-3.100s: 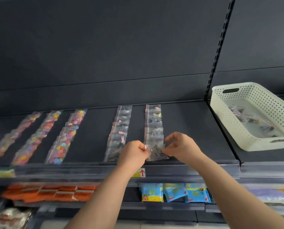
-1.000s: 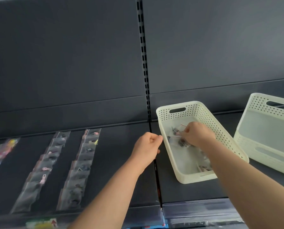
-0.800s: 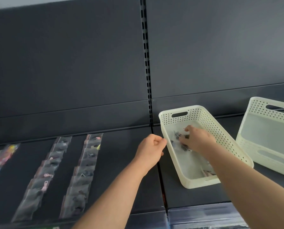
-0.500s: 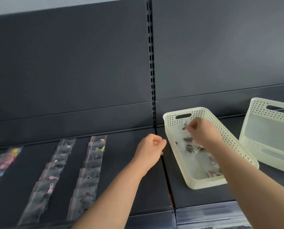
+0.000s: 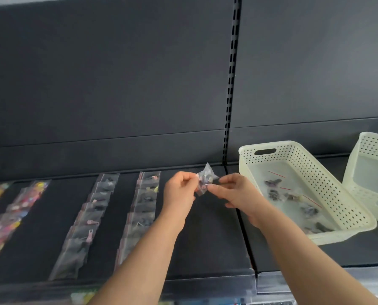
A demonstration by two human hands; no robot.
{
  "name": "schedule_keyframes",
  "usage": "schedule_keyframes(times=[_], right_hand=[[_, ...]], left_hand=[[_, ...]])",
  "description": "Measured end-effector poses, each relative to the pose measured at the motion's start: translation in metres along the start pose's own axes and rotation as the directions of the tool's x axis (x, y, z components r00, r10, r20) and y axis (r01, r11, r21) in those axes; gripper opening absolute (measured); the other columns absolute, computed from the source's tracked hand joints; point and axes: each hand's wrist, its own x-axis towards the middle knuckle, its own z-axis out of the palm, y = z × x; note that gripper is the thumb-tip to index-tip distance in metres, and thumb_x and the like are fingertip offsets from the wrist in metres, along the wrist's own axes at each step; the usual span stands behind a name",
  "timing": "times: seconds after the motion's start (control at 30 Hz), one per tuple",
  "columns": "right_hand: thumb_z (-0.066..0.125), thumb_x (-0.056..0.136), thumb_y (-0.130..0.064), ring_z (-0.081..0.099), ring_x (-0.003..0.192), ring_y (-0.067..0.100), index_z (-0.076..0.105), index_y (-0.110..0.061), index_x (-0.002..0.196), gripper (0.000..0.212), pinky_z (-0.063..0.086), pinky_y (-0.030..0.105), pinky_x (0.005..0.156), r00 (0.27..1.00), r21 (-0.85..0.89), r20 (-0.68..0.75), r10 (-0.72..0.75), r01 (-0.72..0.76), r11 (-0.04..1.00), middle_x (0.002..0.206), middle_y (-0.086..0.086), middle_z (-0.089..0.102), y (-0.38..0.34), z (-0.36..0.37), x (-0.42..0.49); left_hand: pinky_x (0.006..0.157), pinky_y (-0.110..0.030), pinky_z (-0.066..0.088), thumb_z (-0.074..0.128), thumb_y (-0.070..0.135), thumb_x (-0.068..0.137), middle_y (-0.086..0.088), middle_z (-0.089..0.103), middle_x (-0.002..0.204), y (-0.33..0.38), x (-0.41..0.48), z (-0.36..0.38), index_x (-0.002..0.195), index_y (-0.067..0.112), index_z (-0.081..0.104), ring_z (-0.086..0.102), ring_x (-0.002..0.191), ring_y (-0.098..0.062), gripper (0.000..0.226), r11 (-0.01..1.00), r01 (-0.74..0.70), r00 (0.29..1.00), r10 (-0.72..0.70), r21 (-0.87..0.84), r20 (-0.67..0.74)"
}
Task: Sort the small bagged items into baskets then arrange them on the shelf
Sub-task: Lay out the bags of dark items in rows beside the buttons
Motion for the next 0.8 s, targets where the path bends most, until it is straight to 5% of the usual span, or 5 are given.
schedule_keyframes(times=[0.1,0.3,0.43,0.6,0.8], right_hand=[[0.067,0.083,-0.047,0.065,0.098,0.011,0.055,-0.019,0.115,0.044,0.050,0.028,0.076,0.993,0.142,0.083,0.079,-0.090,0.986,0.107,-0.003,0.068,0.004,0.008,0.001],[0.062,0.092,-0.027,0.063,0.074,0.011,0.067,-0.016,0.078,0.018,0.051,0.026,0.072,0.999,0.168,0.020,0.039,-0.042,0.985,0.075,-0.002,0.069,0.011,0.029,0.002],[0.061,0.093,-0.024,0.068,0.073,0.013,0.069,-0.014,0.085,0.015,0.055,0.027,0.072,0.997,0.217,-0.079,0.022,-0.005,0.976,0.078,0.000,0.073,0.015,0.036,0.006],[0.065,0.088,-0.007,0.069,0.075,0.010,0.069,-0.013,0.101,0.015,0.056,0.022,0.071,0.998,0.236,0.037,0.042,-0.050,0.971,0.083,0.003,0.074,0.023,0.037,0.013],[0.070,0.083,-0.008,0.067,0.073,0.009,0.068,-0.017,0.106,0.025,0.053,0.023,0.070,0.977,0.111,-0.209,0.032,-0.009,0.994,0.075,-0.002,0.073,0.029,0.043,0.048]], left_hand=[[0.076,-0.028,0.050,0.056,0.011,0.093,0.002,0.073,0.090,-0.009,-0.001,-0.014,0.084,0.020,0.065,0.062,0.080,-0.011,0.016,0.990,-0.025,0.995,0.012,0.139,0.100],[0.067,-0.023,0.051,0.055,0.007,0.094,0.000,0.071,0.086,-0.020,0.002,-0.027,0.088,0.014,0.066,0.060,0.073,-0.009,0.015,0.993,0.039,0.993,-0.051,0.112,0.103],[0.064,-0.024,0.055,0.057,0.011,0.097,-0.004,0.066,0.076,-0.024,0.008,-0.026,0.089,0.012,0.066,0.063,0.070,-0.013,0.012,0.995,0.089,0.995,-0.091,0.049,0.048],[0.063,-0.025,0.057,0.056,0.010,0.097,-0.001,0.061,0.070,-0.031,0.023,-0.027,0.091,0.011,0.065,0.057,0.063,-0.008,0.012,0.992,0.121,0.992,-0.120,0.024,-0.025],[0.066,-0.025,0.057,0.063,-0.001,0.090,-0.006,0.070,0.092,-0.040,0.054,-0.018,0.103,0.010,0.066,0.066,0.077,-0.015,0.018,0.985,0.162,0.985,-0.165,0.059,0.053]])
